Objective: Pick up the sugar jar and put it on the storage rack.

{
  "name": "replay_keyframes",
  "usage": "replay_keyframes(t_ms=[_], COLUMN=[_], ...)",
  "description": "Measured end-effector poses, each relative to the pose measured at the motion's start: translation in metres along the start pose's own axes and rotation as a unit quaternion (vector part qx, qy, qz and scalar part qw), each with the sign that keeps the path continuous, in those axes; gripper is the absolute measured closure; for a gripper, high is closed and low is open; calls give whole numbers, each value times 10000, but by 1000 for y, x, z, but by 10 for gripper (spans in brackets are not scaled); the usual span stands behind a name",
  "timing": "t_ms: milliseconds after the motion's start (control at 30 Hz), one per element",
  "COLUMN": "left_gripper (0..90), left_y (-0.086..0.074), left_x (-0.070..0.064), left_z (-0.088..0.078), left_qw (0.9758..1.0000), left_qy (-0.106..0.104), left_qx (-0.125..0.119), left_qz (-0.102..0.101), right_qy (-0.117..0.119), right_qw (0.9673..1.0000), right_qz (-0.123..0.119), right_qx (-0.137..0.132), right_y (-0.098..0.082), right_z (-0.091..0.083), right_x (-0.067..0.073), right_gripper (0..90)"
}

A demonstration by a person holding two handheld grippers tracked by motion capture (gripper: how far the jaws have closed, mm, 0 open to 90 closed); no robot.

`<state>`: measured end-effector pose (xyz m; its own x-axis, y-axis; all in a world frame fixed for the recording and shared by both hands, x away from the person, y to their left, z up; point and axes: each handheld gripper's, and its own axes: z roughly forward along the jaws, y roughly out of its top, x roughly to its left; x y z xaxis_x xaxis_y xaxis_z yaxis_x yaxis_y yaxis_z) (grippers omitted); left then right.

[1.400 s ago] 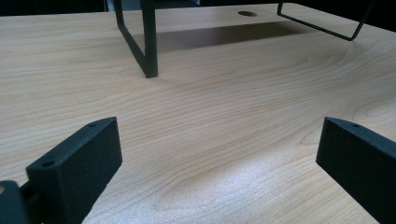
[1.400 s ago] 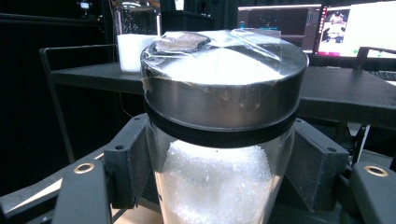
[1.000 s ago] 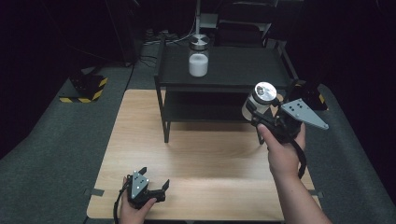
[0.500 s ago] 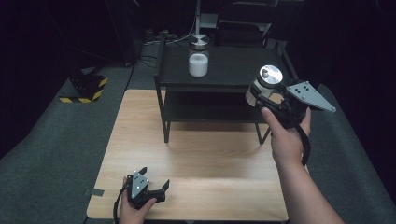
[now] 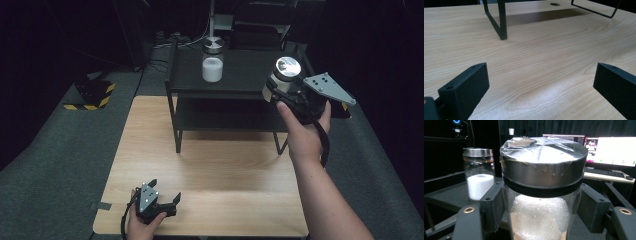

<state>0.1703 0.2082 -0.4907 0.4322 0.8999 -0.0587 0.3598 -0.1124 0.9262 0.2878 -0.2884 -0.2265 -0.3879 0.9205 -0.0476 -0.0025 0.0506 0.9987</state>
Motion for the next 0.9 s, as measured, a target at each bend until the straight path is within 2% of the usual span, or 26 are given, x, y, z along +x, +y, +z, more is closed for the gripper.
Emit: replay_keyframes(t_ms=[400,600,733,900], left_gripper=[6,6,6,6], left_y=[-2,-2,-3,-2], left_x=[1,3,4,4], left_z=[-2,-3,-3,-3], left_qw=[10000,10000,10000,10000], left_qy=[-9,-29,-49,-64], left_qx=[-39,-40,-46,-41], left_qz=[-41,-47,-47,-65], right_qy=[-171,-318,-377,-450], right_qw=[9997,9991,9987,9980], right_qz=[65,40,-96,-79], right_qx=[160,262,344,441], right_y=[12,18,20,20], right_z=[32,51,64,76], right_x=[-4,-3,-5,-6], right_gripper=[306,306,306,306])
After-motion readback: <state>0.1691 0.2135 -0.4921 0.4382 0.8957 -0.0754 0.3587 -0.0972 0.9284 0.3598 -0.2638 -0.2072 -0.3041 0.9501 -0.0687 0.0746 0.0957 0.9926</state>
